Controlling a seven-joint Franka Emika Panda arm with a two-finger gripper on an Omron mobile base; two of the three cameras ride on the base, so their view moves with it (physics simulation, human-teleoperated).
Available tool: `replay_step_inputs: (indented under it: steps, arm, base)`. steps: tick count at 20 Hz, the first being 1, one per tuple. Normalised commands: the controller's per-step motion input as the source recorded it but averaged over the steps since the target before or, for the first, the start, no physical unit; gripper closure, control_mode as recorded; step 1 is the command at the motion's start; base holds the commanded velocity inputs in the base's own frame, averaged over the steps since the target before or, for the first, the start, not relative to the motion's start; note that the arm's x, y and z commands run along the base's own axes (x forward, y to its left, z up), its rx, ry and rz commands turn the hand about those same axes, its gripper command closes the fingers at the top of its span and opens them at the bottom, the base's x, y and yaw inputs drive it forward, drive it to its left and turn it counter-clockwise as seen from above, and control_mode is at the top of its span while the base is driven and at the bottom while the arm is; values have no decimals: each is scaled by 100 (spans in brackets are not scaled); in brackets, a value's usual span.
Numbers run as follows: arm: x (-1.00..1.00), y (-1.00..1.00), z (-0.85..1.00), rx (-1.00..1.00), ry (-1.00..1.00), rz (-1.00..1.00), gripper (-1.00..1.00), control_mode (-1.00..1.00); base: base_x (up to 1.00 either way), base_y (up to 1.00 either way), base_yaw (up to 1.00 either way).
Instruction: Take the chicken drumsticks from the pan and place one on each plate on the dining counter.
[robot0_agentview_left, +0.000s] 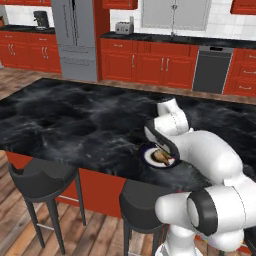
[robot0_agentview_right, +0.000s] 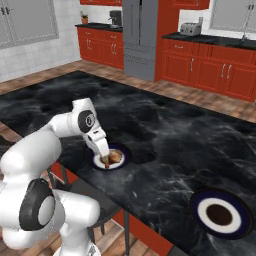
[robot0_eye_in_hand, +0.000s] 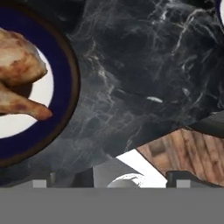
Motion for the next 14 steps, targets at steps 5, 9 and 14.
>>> replay_step_inputs:
  steps: [5, 9, 14]
  arm:
    - [-100, 3, 49, -2, -84, 0, -100, -100]
    - [-100, 30, 45, -3, -73, 4, -100, -100]
    - [-70, 16, 12, 0, -36, 7, -100, -100]
  base:
    - [0, 0, 0]
    - [0, 0, 0]
    - [0, 0, 0]
